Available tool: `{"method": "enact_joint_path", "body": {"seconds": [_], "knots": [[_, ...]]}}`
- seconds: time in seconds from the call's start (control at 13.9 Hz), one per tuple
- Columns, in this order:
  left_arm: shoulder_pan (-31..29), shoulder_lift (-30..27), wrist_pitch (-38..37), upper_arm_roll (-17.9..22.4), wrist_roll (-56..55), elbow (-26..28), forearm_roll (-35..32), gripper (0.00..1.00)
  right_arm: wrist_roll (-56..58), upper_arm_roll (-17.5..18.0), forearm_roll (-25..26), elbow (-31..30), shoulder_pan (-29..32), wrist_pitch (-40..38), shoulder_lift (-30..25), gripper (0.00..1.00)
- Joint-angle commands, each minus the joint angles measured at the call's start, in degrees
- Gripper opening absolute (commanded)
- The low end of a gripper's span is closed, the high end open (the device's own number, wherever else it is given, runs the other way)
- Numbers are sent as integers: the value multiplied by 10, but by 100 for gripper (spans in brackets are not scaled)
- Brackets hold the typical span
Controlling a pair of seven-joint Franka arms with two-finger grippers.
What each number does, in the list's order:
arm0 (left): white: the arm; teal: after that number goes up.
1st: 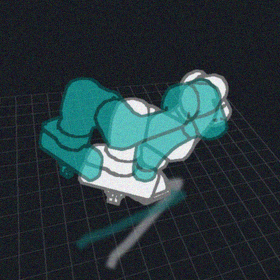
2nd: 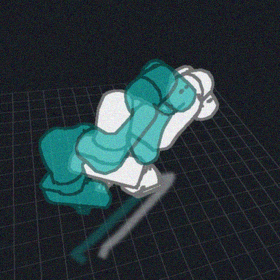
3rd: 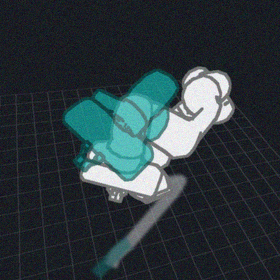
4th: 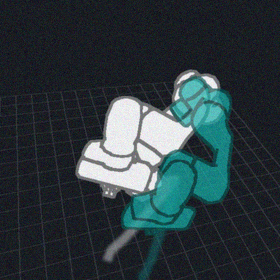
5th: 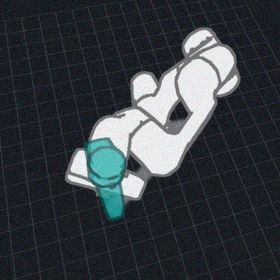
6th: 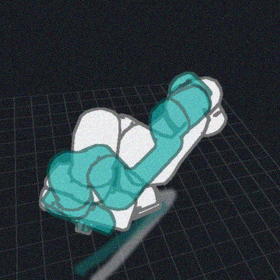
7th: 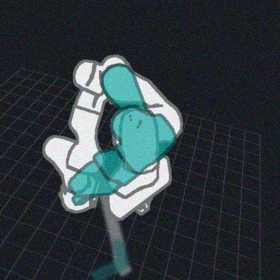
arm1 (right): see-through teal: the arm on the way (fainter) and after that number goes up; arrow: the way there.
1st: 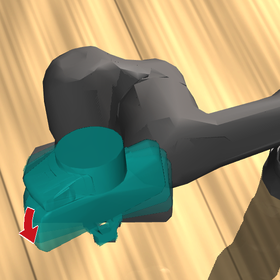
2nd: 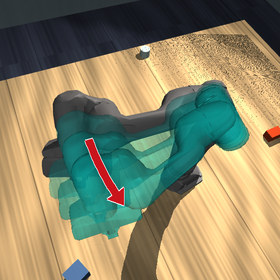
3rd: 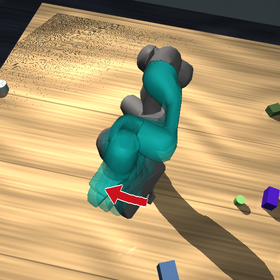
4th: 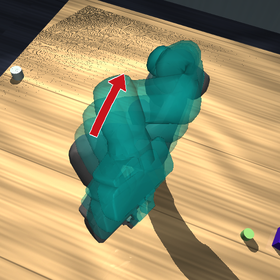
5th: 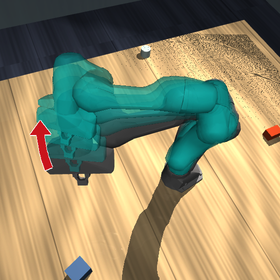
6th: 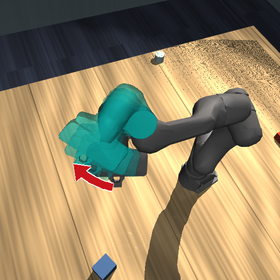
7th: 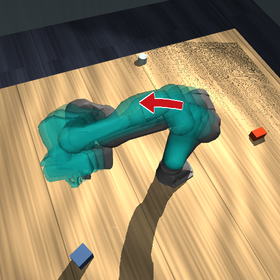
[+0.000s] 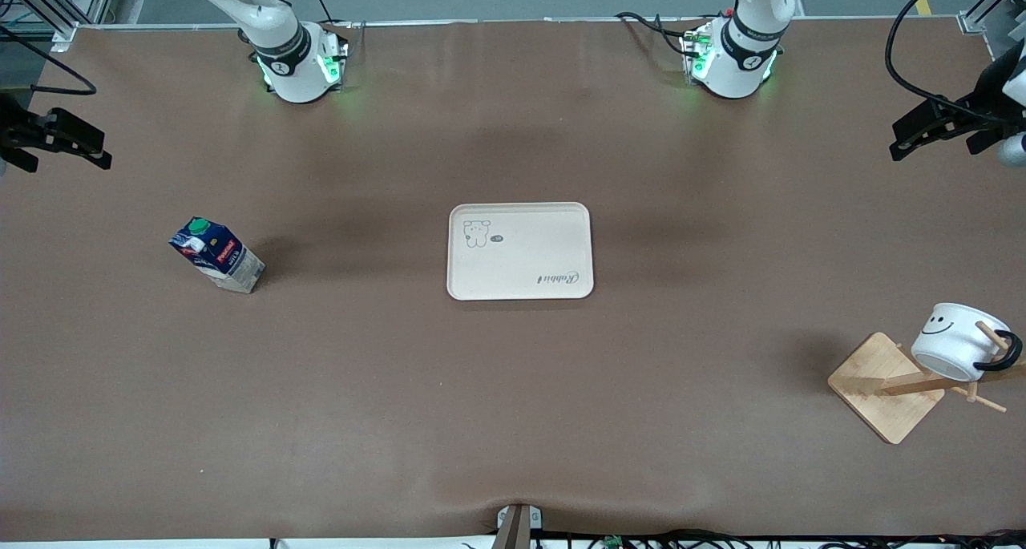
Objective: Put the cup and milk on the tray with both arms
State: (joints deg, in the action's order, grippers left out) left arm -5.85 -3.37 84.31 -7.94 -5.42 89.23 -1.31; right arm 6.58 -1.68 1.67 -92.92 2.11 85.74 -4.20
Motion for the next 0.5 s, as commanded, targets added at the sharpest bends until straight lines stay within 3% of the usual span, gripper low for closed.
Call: {"method": "enact_joint_path", "body": {"seconds": [0.0,0.43], "knots": [[0,14,-7,1,11,-26,-1,100,-6,1,6,-10,0,0,-10,100],[-30,50,-8,1,22,-61,2,100,-6,1,7,-10,0,0,-9,100]]}}
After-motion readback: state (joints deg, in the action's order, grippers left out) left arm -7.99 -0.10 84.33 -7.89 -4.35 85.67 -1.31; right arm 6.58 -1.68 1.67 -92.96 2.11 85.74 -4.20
